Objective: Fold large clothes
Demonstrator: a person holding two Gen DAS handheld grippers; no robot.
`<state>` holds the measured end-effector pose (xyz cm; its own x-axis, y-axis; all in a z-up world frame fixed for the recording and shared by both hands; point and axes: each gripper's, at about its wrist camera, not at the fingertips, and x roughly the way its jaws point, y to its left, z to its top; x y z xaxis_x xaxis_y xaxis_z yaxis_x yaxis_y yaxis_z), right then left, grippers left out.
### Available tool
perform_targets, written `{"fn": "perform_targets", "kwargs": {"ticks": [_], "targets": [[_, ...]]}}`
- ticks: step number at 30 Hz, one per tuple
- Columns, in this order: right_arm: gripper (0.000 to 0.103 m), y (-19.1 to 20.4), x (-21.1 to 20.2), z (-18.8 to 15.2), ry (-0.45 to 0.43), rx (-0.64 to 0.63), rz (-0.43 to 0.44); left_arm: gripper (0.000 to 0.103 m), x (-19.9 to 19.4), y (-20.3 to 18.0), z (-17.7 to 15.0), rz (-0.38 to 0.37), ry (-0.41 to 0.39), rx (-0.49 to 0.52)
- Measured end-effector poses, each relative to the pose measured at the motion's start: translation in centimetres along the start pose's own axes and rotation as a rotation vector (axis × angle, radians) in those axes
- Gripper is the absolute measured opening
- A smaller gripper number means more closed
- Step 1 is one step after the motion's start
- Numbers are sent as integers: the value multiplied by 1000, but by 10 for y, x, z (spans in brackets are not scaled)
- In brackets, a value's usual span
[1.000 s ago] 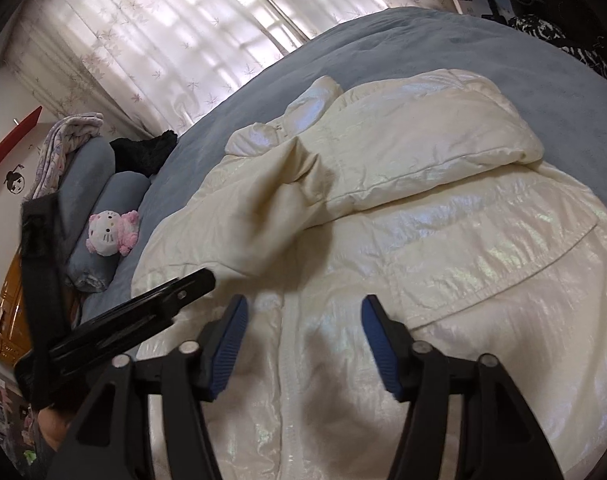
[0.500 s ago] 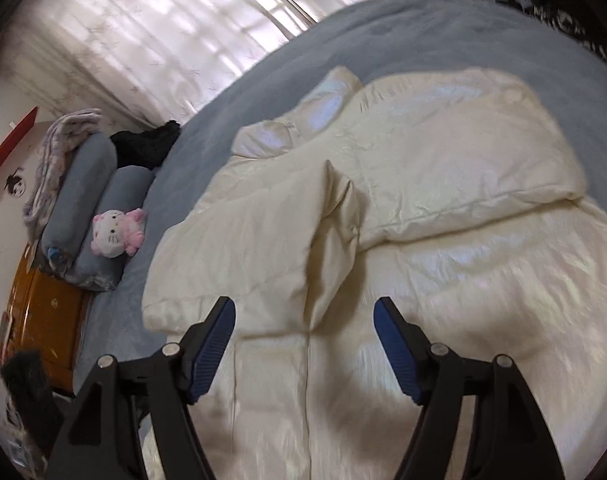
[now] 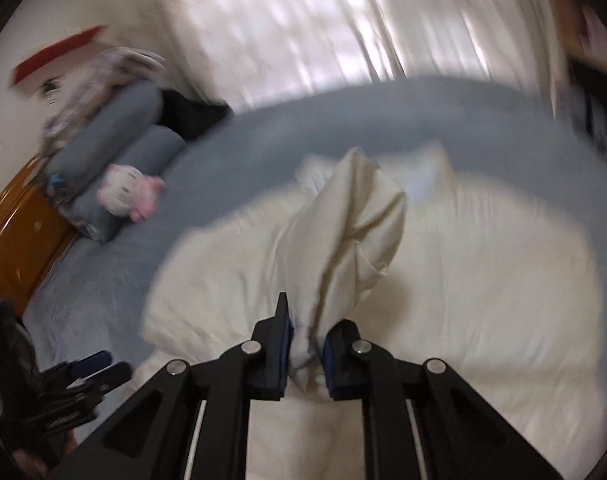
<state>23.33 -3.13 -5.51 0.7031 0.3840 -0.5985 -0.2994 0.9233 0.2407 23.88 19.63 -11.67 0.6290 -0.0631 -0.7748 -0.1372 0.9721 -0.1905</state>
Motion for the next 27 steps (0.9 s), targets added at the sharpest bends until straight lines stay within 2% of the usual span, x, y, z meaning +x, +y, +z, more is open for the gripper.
{"fn": "perform_targets", "kwargs": {"ticks": [3, 6, 8, 9, 11, 12, 14, 16, 18, 21, 23, 25, 27], "targets": [[13, -15, -8, 25, -59, 16, -21, 64, 7, -3, 22, 5, -28, 0], [13, -53, 13, 26, -5, 102, -82, 64, 26, -9, 41, 18, -31, 3], [14, -88, 43, 8, 100, 194, -136, 64, 46, -14, 47, 36, -19, 24], [18, -100, 58, -4, 154, 230, -160, 64, 58, -17, 49, 52, -3, 42], [30, -128, 83, -32, 277, 299, -185, 64, 91, -22, 48, 117, 57, 88], [41, -137, 86, -42, 296, 335, -171, 64, 113, -24, 46, 149, 105, 118], [43, -143, 75, -47, 260, 372, -118, 64, 132, -25, 41, 165, 147, 133], [51, -139, 61, -43, 232, 360, -132, 64, 135, -26, 41, 174, 141, 136], [51, -133, 41, -33, 174, 319, -144, 64, 128, -33, 44, 185, 128, 156], [51, -113, 17, -9, 87, 235, -142, 64, 105, -51, 52, 155, 61, 187], [51, -93, 13, 5, 46, 174, -110, 64, 94, -64, 59, 127, 20, 195], [51, -78, 18, 13, 32, 122, -91, 64, 86, -79, 66, 98, -22, 191], [51, -55, 38, 21, 24, 68, -109, 64, 87, -91, 73, 77, -44, 177]]}}
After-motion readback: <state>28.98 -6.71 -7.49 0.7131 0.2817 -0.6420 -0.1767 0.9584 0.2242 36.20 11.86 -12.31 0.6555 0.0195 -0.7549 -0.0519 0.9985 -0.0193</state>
